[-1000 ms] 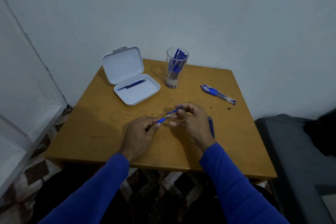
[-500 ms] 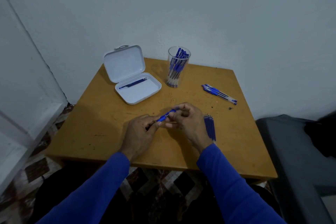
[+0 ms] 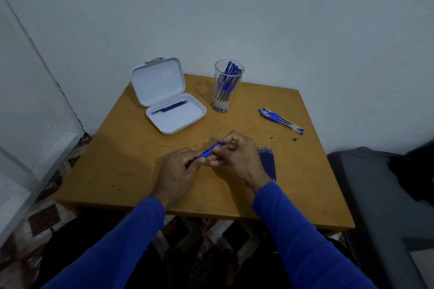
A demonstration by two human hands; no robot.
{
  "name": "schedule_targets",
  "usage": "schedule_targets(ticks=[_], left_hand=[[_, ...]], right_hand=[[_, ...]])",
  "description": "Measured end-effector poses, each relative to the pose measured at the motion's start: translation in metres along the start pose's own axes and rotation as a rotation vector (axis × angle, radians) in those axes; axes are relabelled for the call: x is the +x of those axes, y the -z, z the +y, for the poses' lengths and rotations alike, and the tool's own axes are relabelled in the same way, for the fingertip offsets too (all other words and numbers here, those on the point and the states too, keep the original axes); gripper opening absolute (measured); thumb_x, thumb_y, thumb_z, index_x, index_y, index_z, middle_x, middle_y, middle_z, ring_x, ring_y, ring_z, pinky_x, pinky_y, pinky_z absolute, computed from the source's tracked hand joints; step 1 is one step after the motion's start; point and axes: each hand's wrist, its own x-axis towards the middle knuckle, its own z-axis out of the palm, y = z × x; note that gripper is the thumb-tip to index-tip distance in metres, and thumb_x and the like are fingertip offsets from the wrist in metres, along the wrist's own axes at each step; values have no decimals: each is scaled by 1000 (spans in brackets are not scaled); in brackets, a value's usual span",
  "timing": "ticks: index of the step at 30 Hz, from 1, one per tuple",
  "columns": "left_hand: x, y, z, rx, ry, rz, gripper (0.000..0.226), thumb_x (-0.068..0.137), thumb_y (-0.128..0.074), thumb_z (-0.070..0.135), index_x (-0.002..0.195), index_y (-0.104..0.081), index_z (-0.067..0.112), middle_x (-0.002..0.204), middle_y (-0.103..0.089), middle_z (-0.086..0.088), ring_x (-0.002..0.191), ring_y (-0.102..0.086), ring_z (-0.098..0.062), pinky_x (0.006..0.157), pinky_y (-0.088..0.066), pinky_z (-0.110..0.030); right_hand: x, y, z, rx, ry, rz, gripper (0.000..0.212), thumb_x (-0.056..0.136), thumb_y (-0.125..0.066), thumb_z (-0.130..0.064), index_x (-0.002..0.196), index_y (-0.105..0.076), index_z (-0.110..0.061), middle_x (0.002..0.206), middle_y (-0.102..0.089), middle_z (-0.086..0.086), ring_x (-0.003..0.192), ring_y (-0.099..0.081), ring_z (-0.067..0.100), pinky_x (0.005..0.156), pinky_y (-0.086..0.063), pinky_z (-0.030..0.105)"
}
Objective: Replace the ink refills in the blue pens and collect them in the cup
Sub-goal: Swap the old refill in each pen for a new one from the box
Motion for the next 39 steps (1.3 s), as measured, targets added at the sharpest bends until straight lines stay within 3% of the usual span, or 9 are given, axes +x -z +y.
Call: schedule_targets(ticks=[8,12,15,19,24,29,35,39], left_hand=[[-1,-1,5,9,4,-14,16,95,-69,24,108,-75,29,83,-69,13,78,-63,-9,65,-46,-12],[5,-2,8,11,13,-40,18,95,-68,27,111,-74,29,91,-71,14,83,-65,-8,71,-51,-17],[15,-3,6,82,19,-80,27,96,-67,29,122,-71,23,102,-71,11,90,-63,-5,80,-56,-29],[38,-5,-1,235,0,-145,42,100,-61,34,139,-58,22,127,-64,9,116,-53,-8,103,-46,-32],[72,-15,-5,348,-110,-287,48,100,-58,37,146,-48,26,142,-52,8,131,-44,-11,114,-36,-27],[100,-31,-14,449,-188,-380,51,102,-52,43,149,-45,23,156,-39,6,144,-33,-13,116,-22,-24],[104,-40,-32,447,-188,-407,48,102,-49,47,144,-53,25,154,-40,10,141,-35,-9,120,-30,-37],[103,-41,-33,438,-171,-399,46,102,-48,48,141,-57,25,155,-39,11,142,-33,-10,120,-29,-38]], right_hand=[[-3,2,3,-28,-4,-22,16,98,-61,-2,112,-53,-6,87,-75,24,82,-76,39,76,-63,46],[2,0,-4,-48,-3,28,22,94,-67,-1,112,-55,-6,85,-74,21,78,-77,34,67,-64,38],[15,6,-15,-103,55,110,19,96,-65,-1,110,-57,-10,89,-73,19,78,-77,27,64,-64,37],[38,17,-32,-276,189,243,20,97,-67,-7,109,-59,-22,92,-70,8,85,-74,19,65,-65,41],[68,27,-68,-455,374,348,25,97,-66,-11,117,-60,-26,88,-68,-5,84,-69,11,71,-63,42],[91,32,-114,-497,522,379,22,97,-65,-11,115,-62,-23,86,-66,-10,81,-67,6,68,-63,40],[115,36,-154,-352,635,506,22,94,-64,-9,110,-59,-23,81,-66,-7,77,-68,12,65,-62,45],[131,37,-158,-303,654,580,22,95,-62,-9,112,-58,-22,84,-66,-8,81,-69,13,69,-62,47]])
